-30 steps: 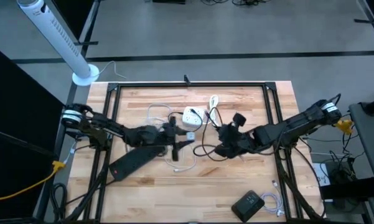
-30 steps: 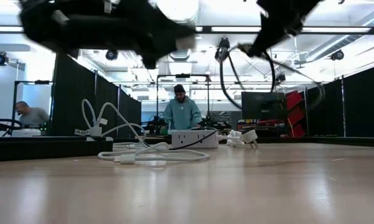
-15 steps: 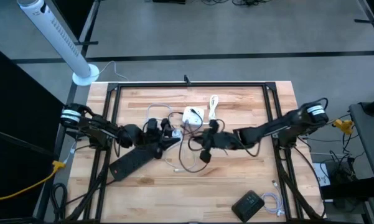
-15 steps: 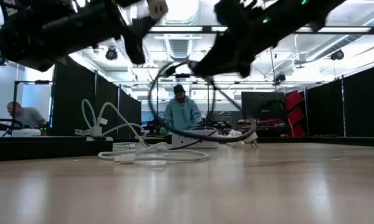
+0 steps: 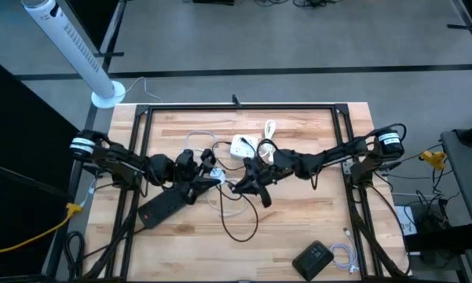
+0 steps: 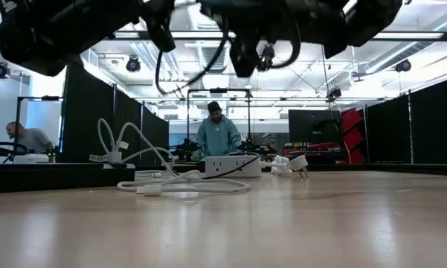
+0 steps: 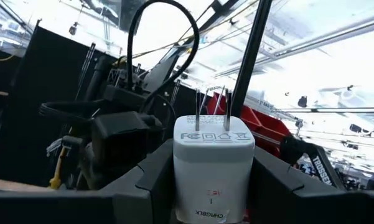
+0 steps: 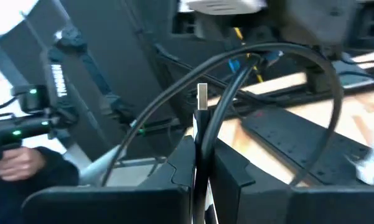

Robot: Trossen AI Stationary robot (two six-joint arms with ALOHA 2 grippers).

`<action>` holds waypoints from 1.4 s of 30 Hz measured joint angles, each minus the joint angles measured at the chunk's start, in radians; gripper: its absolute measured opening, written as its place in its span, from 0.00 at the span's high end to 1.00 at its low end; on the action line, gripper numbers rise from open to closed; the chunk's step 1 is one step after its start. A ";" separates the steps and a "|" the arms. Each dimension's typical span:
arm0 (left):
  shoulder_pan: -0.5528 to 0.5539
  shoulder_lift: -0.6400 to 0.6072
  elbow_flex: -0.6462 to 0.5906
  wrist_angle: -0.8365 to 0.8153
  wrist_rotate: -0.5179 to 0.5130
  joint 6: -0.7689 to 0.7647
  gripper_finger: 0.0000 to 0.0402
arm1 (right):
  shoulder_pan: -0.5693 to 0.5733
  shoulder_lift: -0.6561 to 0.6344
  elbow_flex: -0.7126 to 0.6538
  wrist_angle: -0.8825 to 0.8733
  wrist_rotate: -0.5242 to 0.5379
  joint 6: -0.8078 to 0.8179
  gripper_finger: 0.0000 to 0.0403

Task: Insert USB
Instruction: Insert the black charger cable into the white charger adapter

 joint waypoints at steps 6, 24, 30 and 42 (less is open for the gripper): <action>-0.023 0.002 0.079 0.001 -0.032 -0.043 0.64 | 0.001 0.000 0.030 0.012 -0.018 -0.010 0.96; -0.055 -0.002 0.107 0.000 -0.329 -0.119 0.64 | -0.001 -0.002 0.085 -0.081 0.070 -0.129 0.96; -0.056 -0.003 0.060 0.000 -0.320 0.097 0.64 | 0.030 -0.006 0.085 -0.303 0.517 -0.403 0.96; -0.056 -0.011 -0.101 0.000 -0.170 0.507 0.64 | 0.124 0.005 0.081 -0.328 0.742 -0.877 0.96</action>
